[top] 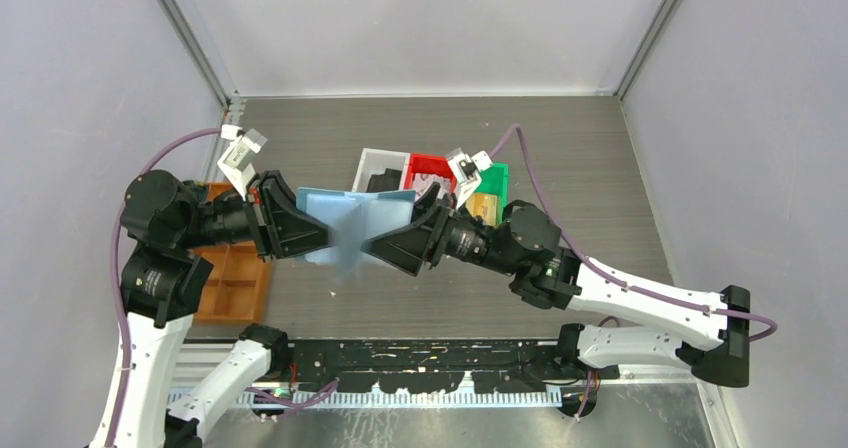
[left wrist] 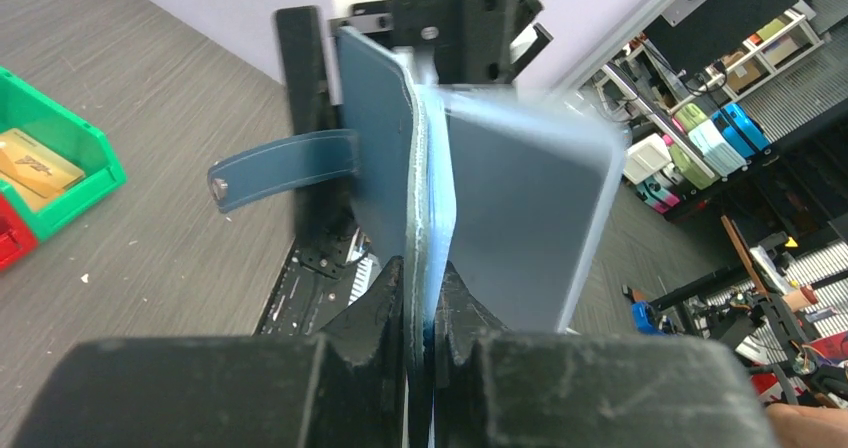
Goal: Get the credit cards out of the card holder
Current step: Remove the credit card from the card holder.
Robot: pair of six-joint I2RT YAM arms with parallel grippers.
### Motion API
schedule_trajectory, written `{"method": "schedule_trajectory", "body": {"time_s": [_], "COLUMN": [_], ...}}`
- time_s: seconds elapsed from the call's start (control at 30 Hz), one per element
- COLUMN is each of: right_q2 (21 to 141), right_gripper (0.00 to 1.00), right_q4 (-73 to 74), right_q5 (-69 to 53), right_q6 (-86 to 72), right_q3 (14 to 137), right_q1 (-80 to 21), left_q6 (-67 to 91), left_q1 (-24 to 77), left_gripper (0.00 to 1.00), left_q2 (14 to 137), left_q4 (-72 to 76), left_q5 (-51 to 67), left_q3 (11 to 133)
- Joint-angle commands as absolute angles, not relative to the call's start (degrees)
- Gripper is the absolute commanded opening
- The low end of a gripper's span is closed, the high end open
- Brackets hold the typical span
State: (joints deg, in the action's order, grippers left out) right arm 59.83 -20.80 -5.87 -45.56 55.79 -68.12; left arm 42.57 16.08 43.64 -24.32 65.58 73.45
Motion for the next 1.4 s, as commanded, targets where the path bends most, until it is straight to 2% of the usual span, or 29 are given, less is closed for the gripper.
{"method": "schedule_trajectory", "body": {"time_s": [0.0, 0.23, 0.47, 0.6, 0.7, 0.83, 0.97, 1.1, 1.37], "right_q2": [56.8, 58.2, 60.1, 60.0, 59.5, 53.2, 45.8, 43.3, 47.7], "right_gripper": [0.74, 0.75, 0.59, 0.55, 0.59, 0.64, 0.55, 0.46, 0.47], "right_q4": [-31.1, -29.3, -21.0, -22.8, -26.3, -21.7, -18.9, -16.8, -6.5], "right_q5": [-11.4, -11.6, -5.0, -6.3, -11.8, -12.6, -9.2, -7.3, -1.8], "right_q6": [-45.7, -45.3, -43.6, -43.5, -44.3, -40.6, -37.4, -36.3, -33.3], "right_q3": [57.0, 58.2, 61.3, 61.1, 60.6, 59.4, 56.7, 56.2, 60.9], "right_q1": [-69.5, -69.5, -69.6, -69.8, -69.8, -69.8, -69.8, -69.8, -69.8], "left_q6": [41.7, 42.2, 42.5, 42.5, 42.5, 42.2, 42.6, 43.2, 44.1], "left_q1": [16.1, 16.1, 16.1, 16.1, 16.1, 16.1, 16.1, 16.1, 16.1], "left_gripper": [0.00, 0.00, 0.00, 0.00, 0.00, 0.00, 0.00, 0.00, 0.00], "left_q2": [44.9, 44.9, 44.6, 44.3, 44.4, 44.4, 44.4, 44.4, 44.5], "left_q4": [-23.9, -23.9, -23.8, -23.7, -23.5, -23.6, -23.3, -22.8, -22.4], "left_q5": [63.2, 63.1, 63.4, 63.8, 63.7, 64.2, 64.6, 64.8, 64.9], "left_q3": [73.2, 73.6, 74.0, 74.0, 73.8, 73.7, 74.0, 74.1, 74.8]}}
